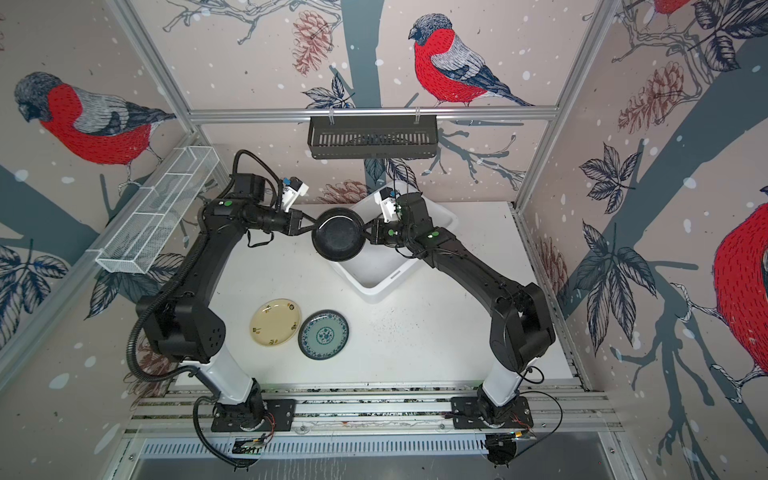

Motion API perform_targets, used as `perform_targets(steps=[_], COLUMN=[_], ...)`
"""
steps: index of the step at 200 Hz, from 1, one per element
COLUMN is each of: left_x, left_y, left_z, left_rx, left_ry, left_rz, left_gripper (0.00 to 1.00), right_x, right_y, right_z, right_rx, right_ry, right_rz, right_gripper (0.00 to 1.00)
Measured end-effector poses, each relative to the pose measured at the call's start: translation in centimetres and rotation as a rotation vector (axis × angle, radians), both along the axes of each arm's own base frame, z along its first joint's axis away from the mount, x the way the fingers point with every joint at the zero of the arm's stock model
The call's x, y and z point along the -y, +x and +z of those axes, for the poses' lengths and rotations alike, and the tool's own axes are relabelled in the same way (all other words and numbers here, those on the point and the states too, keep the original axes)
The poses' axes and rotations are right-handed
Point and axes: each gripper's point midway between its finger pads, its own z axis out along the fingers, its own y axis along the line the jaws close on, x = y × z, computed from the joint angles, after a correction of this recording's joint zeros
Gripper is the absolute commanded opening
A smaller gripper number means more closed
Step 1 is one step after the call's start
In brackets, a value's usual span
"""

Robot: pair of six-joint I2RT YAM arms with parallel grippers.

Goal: Place the plates into the plastic bin on the countertop
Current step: 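Grasp the black plate rim with the right gripper beside the left gripper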

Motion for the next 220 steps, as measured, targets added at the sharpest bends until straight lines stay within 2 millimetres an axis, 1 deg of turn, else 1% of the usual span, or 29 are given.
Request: perform_targets(steps=[15, 33, 70, 95, 121, 134, 139, 148, 156, 192, 220], left_x=[0.1, 0.1, 0.2, 0.4, 0.5, 0.6, 0.7, 0.7, 0.7, -0.4, -2.0], left_y=[0.0, 0.0, 0.0, 0.0, 0.0, -0.1, -0.1, 0.0, 0.2, 1.5, 2.5], left_z=[0.0, 0.1, 0.2, 0.3, 0.3, 0.5, 0.6, 0.8, 0.8, 0.4, 0.3], left_rx=[-0.001, 0.0, 0.001, 0.001, 0.005, 0.013, 0.017, 0.025, 0.024, 0.016, 0.024], left_ry=[-0.005, -0.007, -0.014, -0.016, -0.017, -0.021, -0.021, -0.019, -0.018, 0.037, 0.098], left_rz=[-0.003, -0.006, -0.009, -0.011, -0.012, -0.018, -0.019, -0.016, -0.004, 0.095, 0.184], left_gripper=[0.0, 0.0, 0.0, 0.0, 0.16, 0.26, 0.3, 0.44, 0.5, 0.57, 0.57], right_x=[-0.1, -0.3, -0.3, -0.2, 0.0, 0.2, 0.3, 0.6, 0.9, 2.6, 4.2], right_y=[0.0, 0.0, 0.0, 0.1, 0.3, 0.4, 0.5, 0.8, 1.1, 2.4, 3.9], right_z=[-0.1, -0.1, -0.4, -0.4, -0.5, -0.4, -0.4, -0.4, -0.3, -0.4, -0.9], right_rx=[-0.009, -0.011, -0.017, -0.019, -0.022, -0.034, -0.041, -0.041, -0.04, -0.047, -0.062], right_ry=[0.009, 0.015, 0.013, 0.015, 0.017, 0.025, 0.029, 0.031, 0.032, 0.038, 0.029], right_rz=[0.008, 0.017, 0.022, 0.022, 0.021, 0.014, 0.008, 0.003, -0.005, -0.039, -0.075], right_gripper=[0.15, 0.13, 0.05, 0.03, 0.03, 0.03, 0.03, 0.03, 0.03, 0.02, 0.02])
